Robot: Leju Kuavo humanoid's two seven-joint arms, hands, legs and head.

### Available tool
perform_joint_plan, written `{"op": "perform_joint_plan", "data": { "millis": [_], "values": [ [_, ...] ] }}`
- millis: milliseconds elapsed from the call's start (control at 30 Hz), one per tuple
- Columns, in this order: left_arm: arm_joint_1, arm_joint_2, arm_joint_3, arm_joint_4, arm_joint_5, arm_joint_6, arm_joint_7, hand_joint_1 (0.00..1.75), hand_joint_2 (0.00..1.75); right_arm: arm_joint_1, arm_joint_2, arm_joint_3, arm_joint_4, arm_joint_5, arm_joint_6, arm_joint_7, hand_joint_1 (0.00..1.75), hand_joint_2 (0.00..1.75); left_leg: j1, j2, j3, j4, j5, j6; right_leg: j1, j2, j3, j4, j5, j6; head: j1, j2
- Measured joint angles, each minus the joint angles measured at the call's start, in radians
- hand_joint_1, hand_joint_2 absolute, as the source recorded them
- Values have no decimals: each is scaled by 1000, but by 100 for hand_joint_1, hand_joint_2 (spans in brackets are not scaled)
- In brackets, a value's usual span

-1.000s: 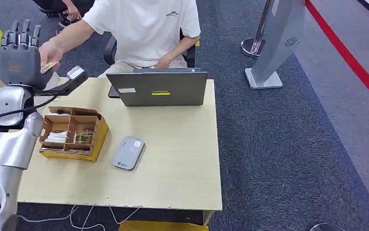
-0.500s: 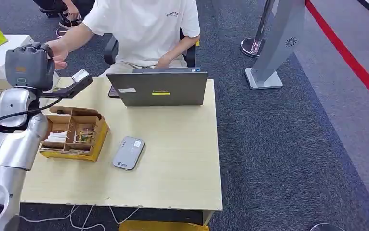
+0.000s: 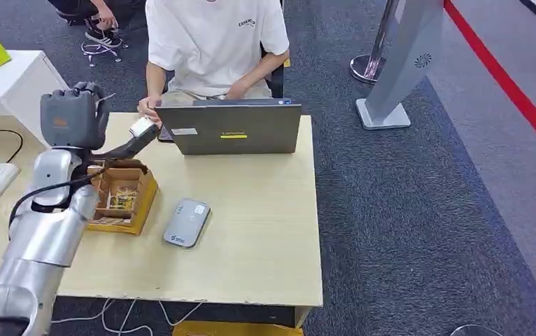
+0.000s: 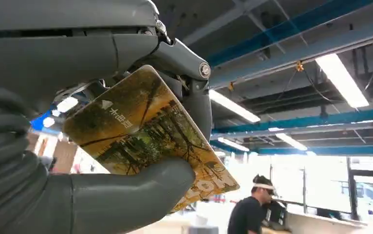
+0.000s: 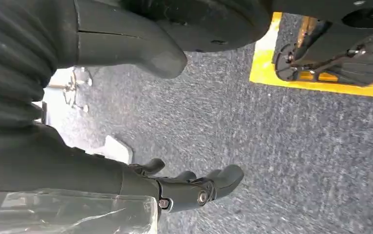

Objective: Pass the card to the sensor for recognition and then transmit it.

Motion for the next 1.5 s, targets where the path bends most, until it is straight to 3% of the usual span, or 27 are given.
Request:
{"op": "perform_joint_plan", "data": {
  "millis": [200,300,600,733,1033,1500],
  "values": [
    [242,-56,-89,-230,-61,-37,25,175,175,1,6,-29,0,-21,-25,10,0,175,0,0,0,0,-2,0,0,0,-1,-1,-1,1,-1,0],
    [329,-77,-137,-279,-72,-44,39,175,175,1,8,-39,0,-25,-27,11,0,175,0,0,0,0,-2,0,0,0,-1,-1,-1,1,0,0],
    [389,-93,-167,-330,-61,-61,43,175,175,2,9,-51,0,-25,-25,12,0,175,0,0,0,0,-1,0,0,0,0,0,-1,1,-1,0],
    [431,-124,-168,-311,-73,-88,89,175,175,2,9,-53,0,-22,-23,12,0,175,0,-1,-1,0,-1,0,0,-1,0,-1,-1,1,0,0],
    [461,-204,-162,-123,-56,-124,178,175,175,2,9,-54,0,-4,-14,20,0,175,0,-1,-1,0,-1,0,0,-1,0,-1,-1,1,0,0],
    [454,-249,-141,-11,-50,-153,193,175,175,4,9,-54,0,5,-8,21,0,175,0,-1,-1,0,-1,0,0,-1,0,-1,-1,1,-1,0]
  ]
}}
